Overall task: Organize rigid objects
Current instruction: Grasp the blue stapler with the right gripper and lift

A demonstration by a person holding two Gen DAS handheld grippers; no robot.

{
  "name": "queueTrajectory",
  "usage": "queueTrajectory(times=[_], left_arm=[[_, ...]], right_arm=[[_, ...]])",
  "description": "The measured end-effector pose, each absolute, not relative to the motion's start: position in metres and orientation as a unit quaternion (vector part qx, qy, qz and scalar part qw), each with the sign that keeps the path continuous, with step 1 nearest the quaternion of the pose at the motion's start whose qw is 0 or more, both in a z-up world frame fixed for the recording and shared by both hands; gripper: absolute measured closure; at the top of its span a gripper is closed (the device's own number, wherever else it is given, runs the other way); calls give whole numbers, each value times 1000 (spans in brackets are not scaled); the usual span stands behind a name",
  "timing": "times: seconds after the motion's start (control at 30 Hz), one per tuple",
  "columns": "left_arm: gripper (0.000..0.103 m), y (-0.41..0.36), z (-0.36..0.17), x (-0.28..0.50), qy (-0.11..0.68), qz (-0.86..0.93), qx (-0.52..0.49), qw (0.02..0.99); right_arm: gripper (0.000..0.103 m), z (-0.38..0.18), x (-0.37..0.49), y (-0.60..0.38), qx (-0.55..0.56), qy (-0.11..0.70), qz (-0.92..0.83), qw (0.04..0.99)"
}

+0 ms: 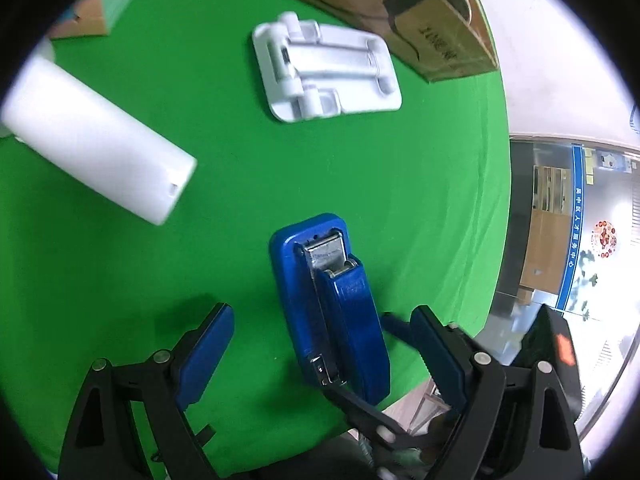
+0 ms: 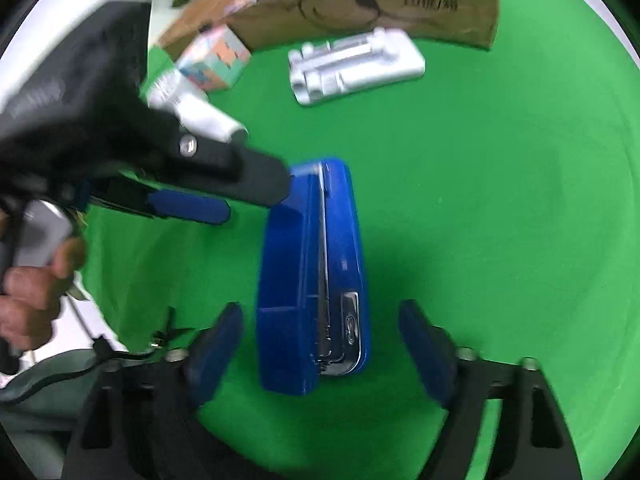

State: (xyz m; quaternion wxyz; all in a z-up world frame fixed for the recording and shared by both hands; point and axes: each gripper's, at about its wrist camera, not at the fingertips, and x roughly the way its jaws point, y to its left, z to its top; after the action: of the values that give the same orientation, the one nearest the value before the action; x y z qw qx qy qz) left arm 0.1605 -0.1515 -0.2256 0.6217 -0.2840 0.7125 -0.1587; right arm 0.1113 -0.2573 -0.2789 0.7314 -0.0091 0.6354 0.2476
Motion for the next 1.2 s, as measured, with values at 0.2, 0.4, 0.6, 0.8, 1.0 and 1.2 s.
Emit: queueTrajectory(times=[0.2,0.4,0.6,0.8,1.0,1.2], left_arm=[[14,-154,-231,155,717,-154,-292,614],[14,-157,-232,158,718,-153,-292,613],[34,-165,-236,164,720,-169,-312,596],[48,-169,-226,173,713,-191,-287,611],[54,-161,-194,186,702,-198,-256,635],[55,-137,-143,201,646,-213,-238,693]], right_arm=[[52,-276,94,-251,-51,603,240,759],[57,-275,89,-264,-24,610,237,755],[62,-276,95,-294,110,641,245,719],[62,-279,95,-300,155,655,249,697],[79,-250,108,-292,171,650,265,692],[79,-195,124,-280,152,609,289,722]])
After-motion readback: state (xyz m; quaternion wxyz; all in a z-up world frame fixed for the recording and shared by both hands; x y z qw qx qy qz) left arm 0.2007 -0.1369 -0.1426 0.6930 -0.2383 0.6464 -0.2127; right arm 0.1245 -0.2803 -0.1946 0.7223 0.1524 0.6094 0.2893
